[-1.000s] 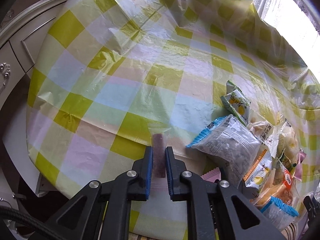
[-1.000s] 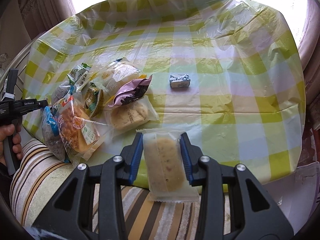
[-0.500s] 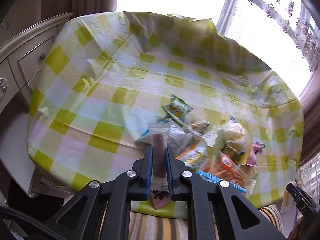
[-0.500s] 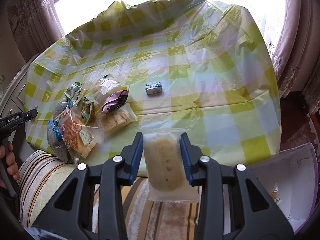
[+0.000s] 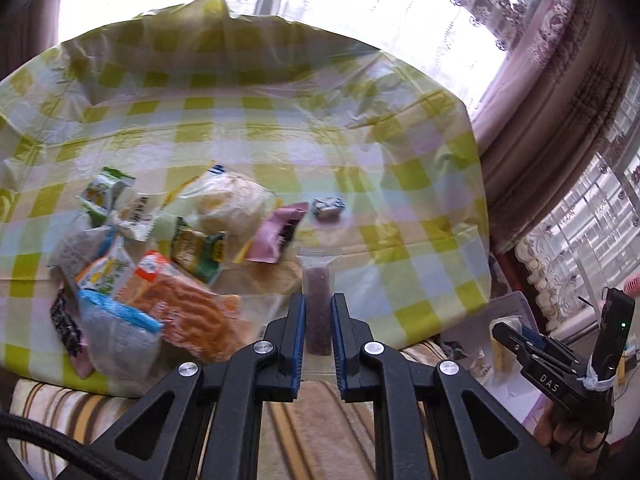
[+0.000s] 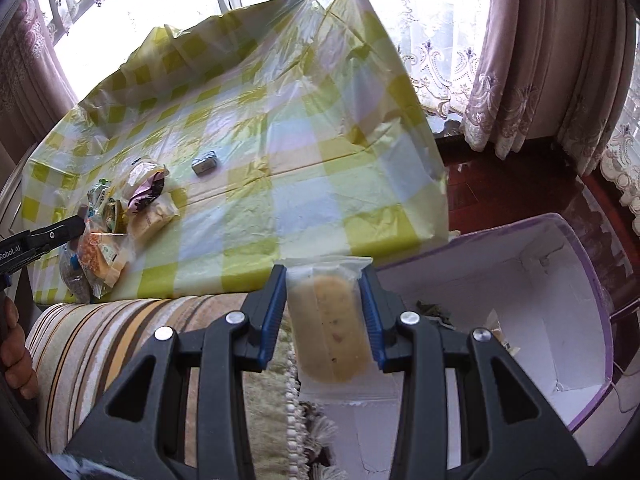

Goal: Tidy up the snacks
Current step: 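Lower the bread bun into the white box with the right gripper while the left carries the pink pack there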

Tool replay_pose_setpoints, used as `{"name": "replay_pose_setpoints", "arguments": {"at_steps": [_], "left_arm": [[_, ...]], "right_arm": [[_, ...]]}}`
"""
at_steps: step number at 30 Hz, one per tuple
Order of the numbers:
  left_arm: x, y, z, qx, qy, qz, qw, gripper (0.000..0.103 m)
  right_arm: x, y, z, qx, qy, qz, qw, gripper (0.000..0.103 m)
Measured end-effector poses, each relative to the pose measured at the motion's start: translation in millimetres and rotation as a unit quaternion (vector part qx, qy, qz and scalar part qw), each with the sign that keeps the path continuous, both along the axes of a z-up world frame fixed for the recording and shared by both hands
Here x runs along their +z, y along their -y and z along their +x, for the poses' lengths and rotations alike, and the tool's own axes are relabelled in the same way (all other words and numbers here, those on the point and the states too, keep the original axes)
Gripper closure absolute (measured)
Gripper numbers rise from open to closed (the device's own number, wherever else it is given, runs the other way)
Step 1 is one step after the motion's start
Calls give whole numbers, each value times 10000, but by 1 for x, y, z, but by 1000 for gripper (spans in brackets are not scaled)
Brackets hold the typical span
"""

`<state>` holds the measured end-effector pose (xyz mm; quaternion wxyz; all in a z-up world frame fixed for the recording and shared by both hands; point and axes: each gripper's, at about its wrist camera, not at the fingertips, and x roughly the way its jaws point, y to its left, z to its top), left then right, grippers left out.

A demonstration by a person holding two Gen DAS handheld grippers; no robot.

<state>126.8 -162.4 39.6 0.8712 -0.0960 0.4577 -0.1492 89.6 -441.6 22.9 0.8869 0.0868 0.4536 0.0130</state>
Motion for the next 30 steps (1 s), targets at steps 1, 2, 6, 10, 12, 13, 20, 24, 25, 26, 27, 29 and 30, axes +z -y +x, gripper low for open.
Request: {"name": "replay_pose_setpoints", "arguments": {"at_steps": [1, 2, 6, 10, 12, 13, 20, 24, 25, 26, 27, 29, 30], "left_arm": [[-1, 13, 1, -164, -41, -38, 9999, 90], [-3, 25, 1, -326, -90, -71, 9994, 90], [-7, 72, -1, -970, -246, -212, 9948, 90], [-13, 109, -4, -1534, -423, -459, 9862, 89], [-15, 126, -6, -1746, -481, -508, 9822, 89], [-16, 133, -7, -1855, -491, -522, 9800, 89], [-22, 163, -11, -2436, -732, -845, 9634, 78], [-22, 159, -10, -2324, -722, -871, 9660, 64], [-22, 158, -10, -2286, -720, -876, 9669, 64], [-24, 157, -8, -2259, -721, -870, 9676, 63], [-24, 156, -8, -2236, -712, -859, 9683, 63], [-22, 153, -9, -2207, -664, -838, 9695, 63], [-22, 152, -9, -2185, -640, -833, 9702, 63]], "right_arm": [[-2, 6, -3, -63, -27, 1, 10000, 62], [-4, 12, -5, -133, -55, 4, 9999, 62], [-12, 33, -14, -356, -170, 26, 9992, 62], [-17, 48, -20, -532, -233, 69, 9983, 62], [-19, 53, -21, -602, -252, 83, 9978, 62], [-19, 56, -22, -633, -245, 96, 9976, 62], [-18, 63, -23, -733, -235, 105, 9970, 59], [-18, 64, -23, -757, -245, 118, 9968, 58], [-19, 64, -23, -754, -251, 124, 9968, 56], [-19, 64, -23, -749, -252, 131, 9968, 54], [-18, 63, -23, -740, -250, 139, 9968, 54], [-17, 61, -22, -715, -244, 145, 9970, 54], [-17, 60, -22, -703, -238, 148, 9971, 54]]}}
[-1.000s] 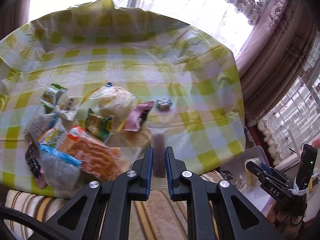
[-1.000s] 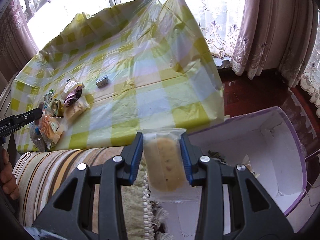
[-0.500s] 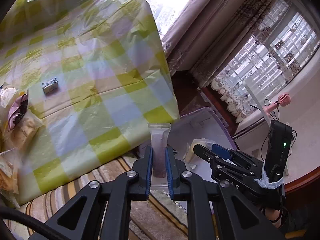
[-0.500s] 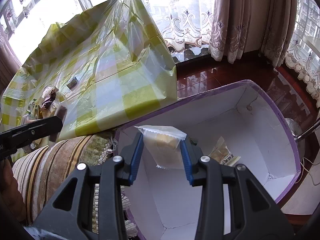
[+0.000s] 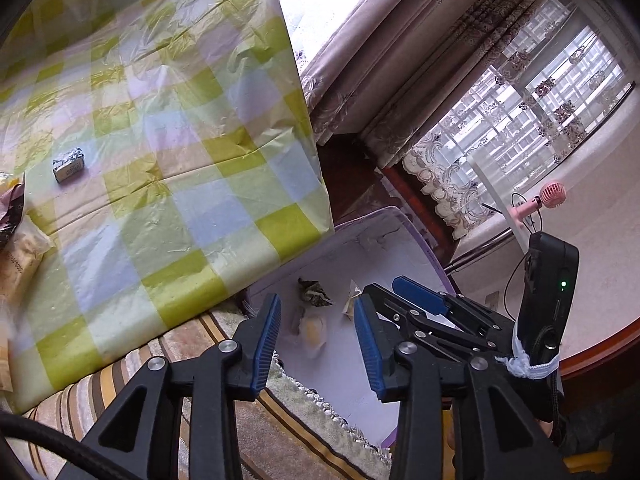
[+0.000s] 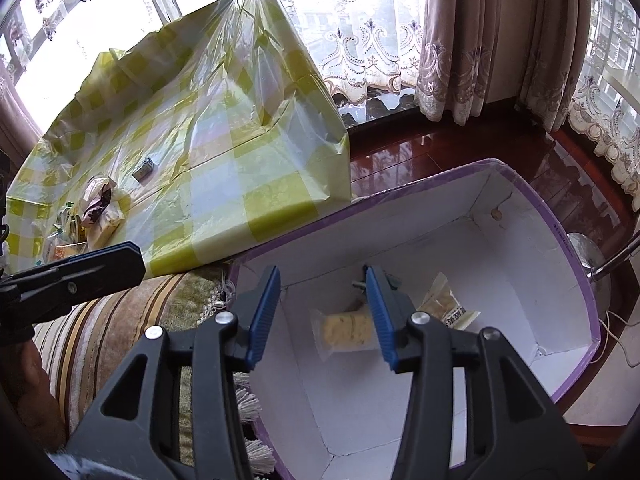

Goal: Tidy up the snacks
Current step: 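Lower the bread bun into the white box with the right gripper while the left carries the pink pack there, then release the pink pack into the box with the left gripper and return both grippers to the table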

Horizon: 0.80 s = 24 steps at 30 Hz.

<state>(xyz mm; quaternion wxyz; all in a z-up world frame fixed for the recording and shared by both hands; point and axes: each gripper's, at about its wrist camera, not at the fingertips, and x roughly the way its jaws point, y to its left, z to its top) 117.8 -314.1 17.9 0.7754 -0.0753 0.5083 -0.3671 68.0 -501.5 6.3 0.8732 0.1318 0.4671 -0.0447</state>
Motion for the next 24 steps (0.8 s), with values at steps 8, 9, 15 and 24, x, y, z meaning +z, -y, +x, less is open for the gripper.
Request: {"name": "replay_pose_setpoints", "arguments": {"at_steps": [8, 9, 15, 24], "left_arm": [[5, -22, -1, 331, 276, 102, 9990, 63], [7, -26, -1, 358, 321, 81, 9988, 63], [13, -53, -3, 677, 469, -10, 9966, 63], [12, -122, -7, 1444, 366, -70, 9888, 63]], "right_arm": [[8, -21, 4, 194, 82, 34, 9998, 54], [9, -26, 5, 246, 88, 27, 9997, 54], [19, -55, 9, 611, 217, 9, 9979, 54], [34, -103, 14, 1272, 348, 75, 9912, 48]]}}
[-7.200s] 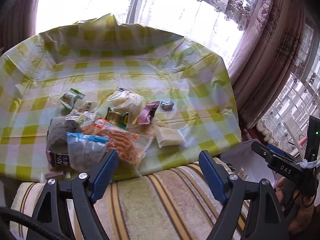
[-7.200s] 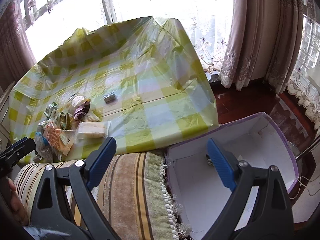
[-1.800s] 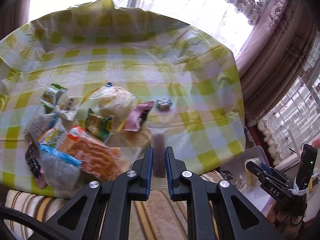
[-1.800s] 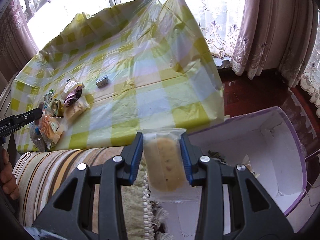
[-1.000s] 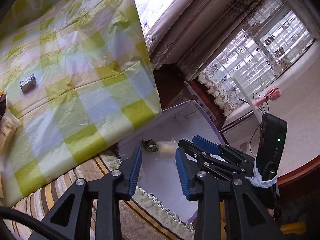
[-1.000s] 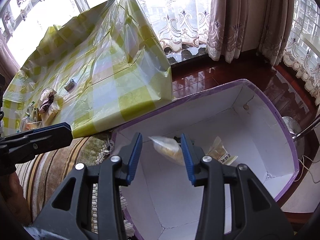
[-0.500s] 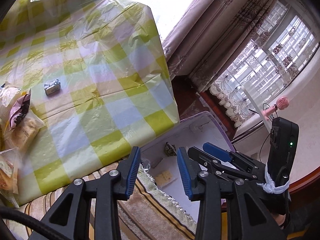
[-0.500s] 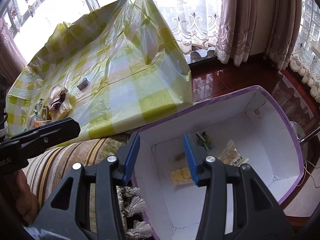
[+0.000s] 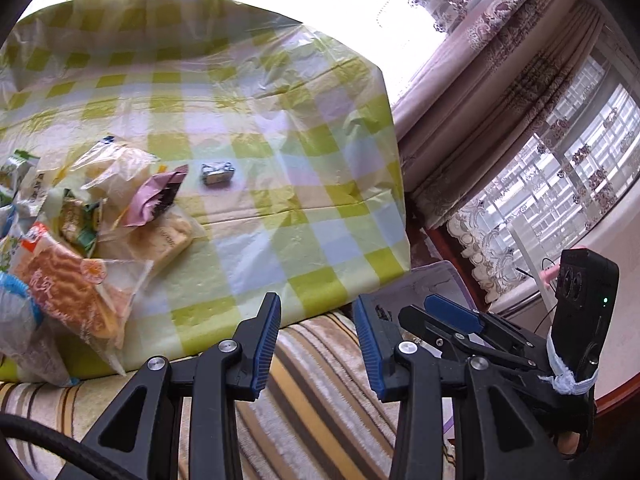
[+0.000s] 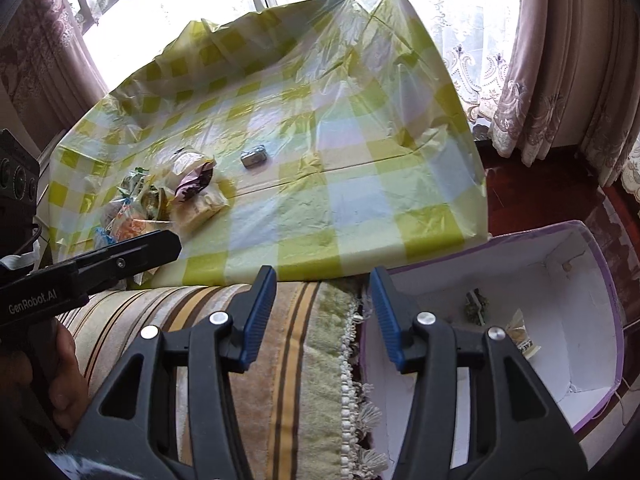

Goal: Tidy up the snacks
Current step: 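Release the pink pack into the box with the left gripper and return both grippers to the table, then grasp the blue-topped clear snack bag with the left gripper while the right grasps the orange-labelled bread pack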

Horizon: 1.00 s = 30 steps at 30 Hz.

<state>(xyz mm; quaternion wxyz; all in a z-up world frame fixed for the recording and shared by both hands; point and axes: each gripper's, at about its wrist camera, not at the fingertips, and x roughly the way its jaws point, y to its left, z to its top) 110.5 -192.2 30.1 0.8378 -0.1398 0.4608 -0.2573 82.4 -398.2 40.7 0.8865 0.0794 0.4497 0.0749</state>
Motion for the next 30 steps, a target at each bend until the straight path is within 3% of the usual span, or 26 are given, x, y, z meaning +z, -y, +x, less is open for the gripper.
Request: {"name": "replay_pose_setpoints", "arguments": {"at_steps": [5, 7, 9, 18, 24, 30], "left_arm": [[-1, -44, -10, 436, -86, -89, 9990, 62], [-2, -63, -14, 630, -125, -83, 9979, 57], [-4, -82, -20, 870, -184, -81, 9960, 43], [-20, -167, -45, 1815, -492, 109, 9821, 32], [-32, -192, -33, 1884, -613, 562, 9786, 29], [-36, -181, -15, 1334, -519, 979, 9849, 27]], "right_arm": [[3, -32, 3, 463, 14, -99, 9989, 42], [4, -45, 4, 658, -4, -162, 9977, 42], [4, -58, 6, 885, -17, -238, 9958, 41], [-4, -107, 10, 1610, -62, -494, 9857, 37], [-5, -136, 17, 2006, -39, -600, 9778, 33], [-12, -159, 28, 2279, -117, -707, 9711, 30]]}}
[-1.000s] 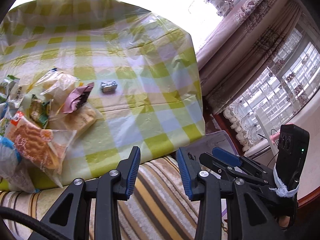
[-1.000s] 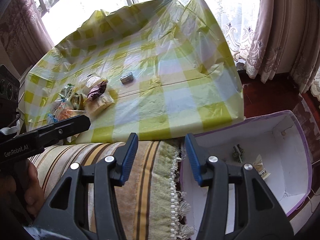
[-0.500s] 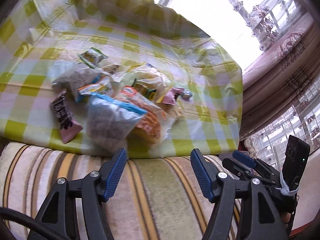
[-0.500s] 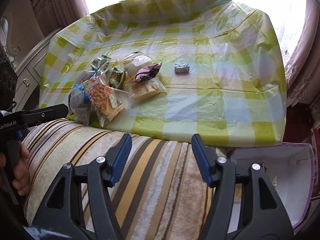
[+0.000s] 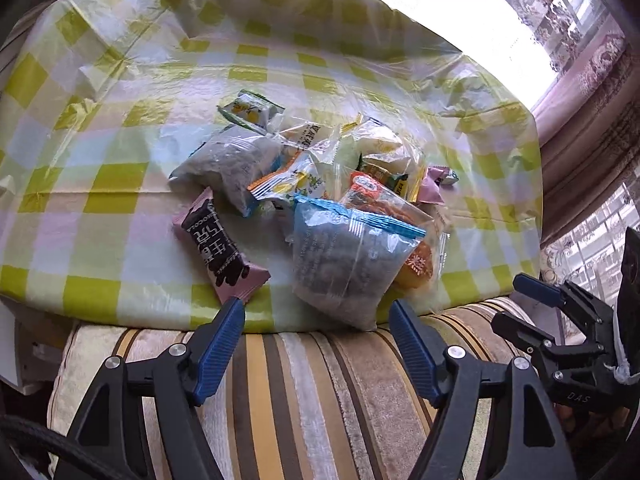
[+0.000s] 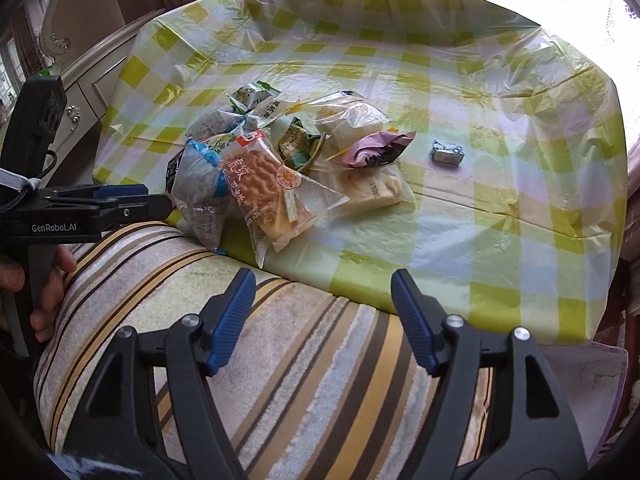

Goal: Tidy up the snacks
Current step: 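Grasp the blue-topped clear snack bag with the left gripper while the right grasps the orange-labelled bread pack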

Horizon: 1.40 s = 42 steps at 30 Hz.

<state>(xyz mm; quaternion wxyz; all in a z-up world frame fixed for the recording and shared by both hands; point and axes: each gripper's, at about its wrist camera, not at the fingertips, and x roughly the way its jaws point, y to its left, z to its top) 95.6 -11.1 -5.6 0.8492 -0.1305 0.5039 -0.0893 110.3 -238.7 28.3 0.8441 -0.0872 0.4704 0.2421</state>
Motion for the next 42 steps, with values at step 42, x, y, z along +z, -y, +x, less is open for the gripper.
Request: {"name": "replay_pose_setpoints", "arguments": {"at_steps": [42], "left_arm": [[-17, -42, 20, 540, 523, -1068, 9914, 51]], "right_arm": [[-32, -96, 70, 753, 15, -659, 9950, 23]]}}
